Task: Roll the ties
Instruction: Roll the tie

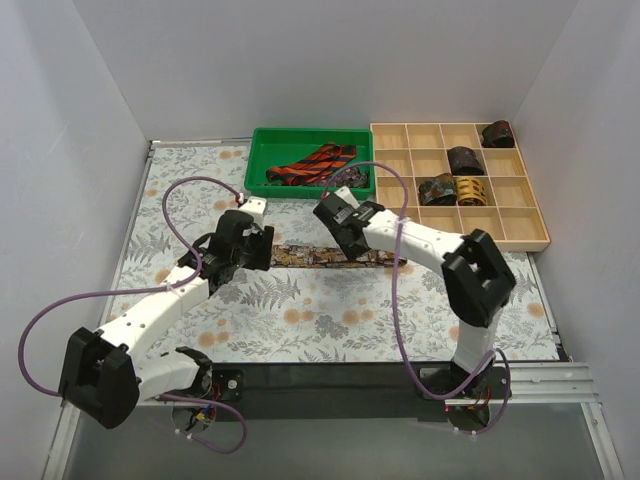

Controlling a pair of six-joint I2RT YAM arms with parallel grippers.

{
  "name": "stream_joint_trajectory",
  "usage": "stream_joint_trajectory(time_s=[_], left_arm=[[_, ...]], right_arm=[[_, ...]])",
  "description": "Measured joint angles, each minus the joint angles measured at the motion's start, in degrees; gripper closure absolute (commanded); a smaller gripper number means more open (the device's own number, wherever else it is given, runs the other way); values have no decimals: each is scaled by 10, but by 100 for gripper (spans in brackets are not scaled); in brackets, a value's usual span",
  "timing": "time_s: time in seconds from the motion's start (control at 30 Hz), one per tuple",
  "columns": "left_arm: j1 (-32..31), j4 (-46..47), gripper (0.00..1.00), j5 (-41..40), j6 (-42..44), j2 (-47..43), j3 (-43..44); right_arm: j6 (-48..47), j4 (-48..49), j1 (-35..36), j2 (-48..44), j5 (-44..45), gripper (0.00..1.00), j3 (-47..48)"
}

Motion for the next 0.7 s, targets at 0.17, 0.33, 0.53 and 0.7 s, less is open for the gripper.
stream_joint_trajectory(time_s=[0.17,0.33,0.53,0.7], left_arm=[[-11,16,50,60,-43,57,41],[-81,54,50,98,-88,159,125],[-168,95,50,130,-124,317,242],[-197,105,51,142,-139,429,327]], right_arm=[[9,95,-49,-167,-91,21,-118],[29,200,-188,-298,-223,8,-266],[50,311,-319,-364,-390,9,-411],[84,423,-408,-393,-522,13,-511]])
